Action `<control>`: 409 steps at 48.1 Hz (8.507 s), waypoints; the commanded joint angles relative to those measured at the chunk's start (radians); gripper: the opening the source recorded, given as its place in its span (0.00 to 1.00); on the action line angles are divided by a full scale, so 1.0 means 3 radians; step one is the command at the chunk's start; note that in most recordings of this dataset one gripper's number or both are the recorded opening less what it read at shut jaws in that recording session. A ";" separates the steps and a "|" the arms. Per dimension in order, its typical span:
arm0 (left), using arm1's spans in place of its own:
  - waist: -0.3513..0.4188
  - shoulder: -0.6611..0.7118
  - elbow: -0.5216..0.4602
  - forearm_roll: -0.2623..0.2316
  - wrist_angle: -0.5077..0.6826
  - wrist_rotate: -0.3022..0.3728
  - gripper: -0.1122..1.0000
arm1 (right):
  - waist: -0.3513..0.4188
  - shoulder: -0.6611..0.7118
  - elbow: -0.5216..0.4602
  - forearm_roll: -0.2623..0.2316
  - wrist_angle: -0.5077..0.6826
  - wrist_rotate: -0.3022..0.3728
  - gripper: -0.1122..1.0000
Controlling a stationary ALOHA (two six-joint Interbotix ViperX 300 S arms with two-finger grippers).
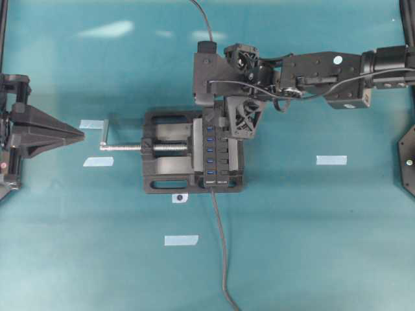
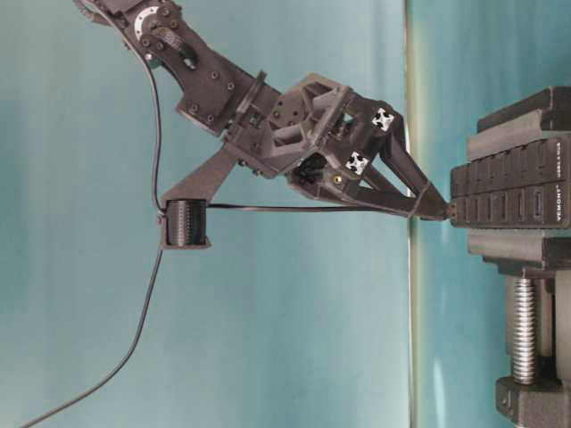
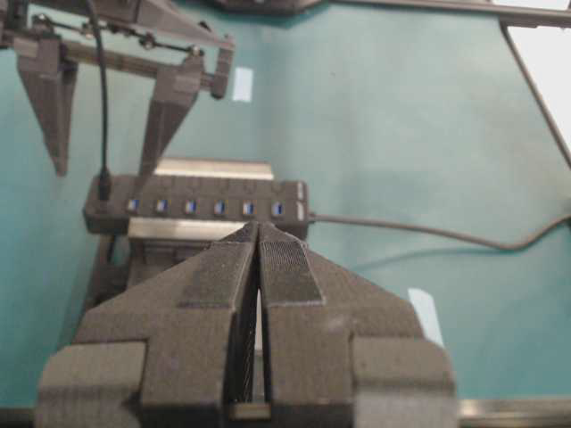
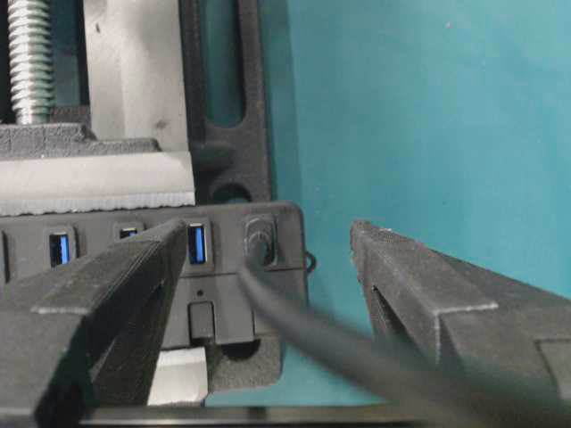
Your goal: Insert the USB into the front port of the fixed hub.
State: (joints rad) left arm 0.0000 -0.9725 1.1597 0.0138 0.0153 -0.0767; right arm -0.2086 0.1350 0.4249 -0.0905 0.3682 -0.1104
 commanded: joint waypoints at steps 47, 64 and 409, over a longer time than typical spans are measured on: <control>-0.0005 0.0015 -0.0046 0.0005 -0.0010 -0.0005 0.10 | 0.0041 -0.0072 -0.0046 0.0005 0.0036 0.0159 0.19; 0.0000 0.0015 -0.0041 0.0005 -0.0026 -0.0005 0.10 | 0.0046 -0.0133 -0.0046 0.0005 0.0036 0.0169 0.19; -0.0015 -0.0072 0.0020 0.0005 -0.0041 -0.0015 0.10 | 0.0869 -0.0235 -0.0225 0.0312 0.0578 0.0752 0.61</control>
State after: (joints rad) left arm -0.0015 -0.9925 1.1735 0.0138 0.0138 -0.0782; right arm 0.0568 0.1089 0.3820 0.0046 0.5415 0.1043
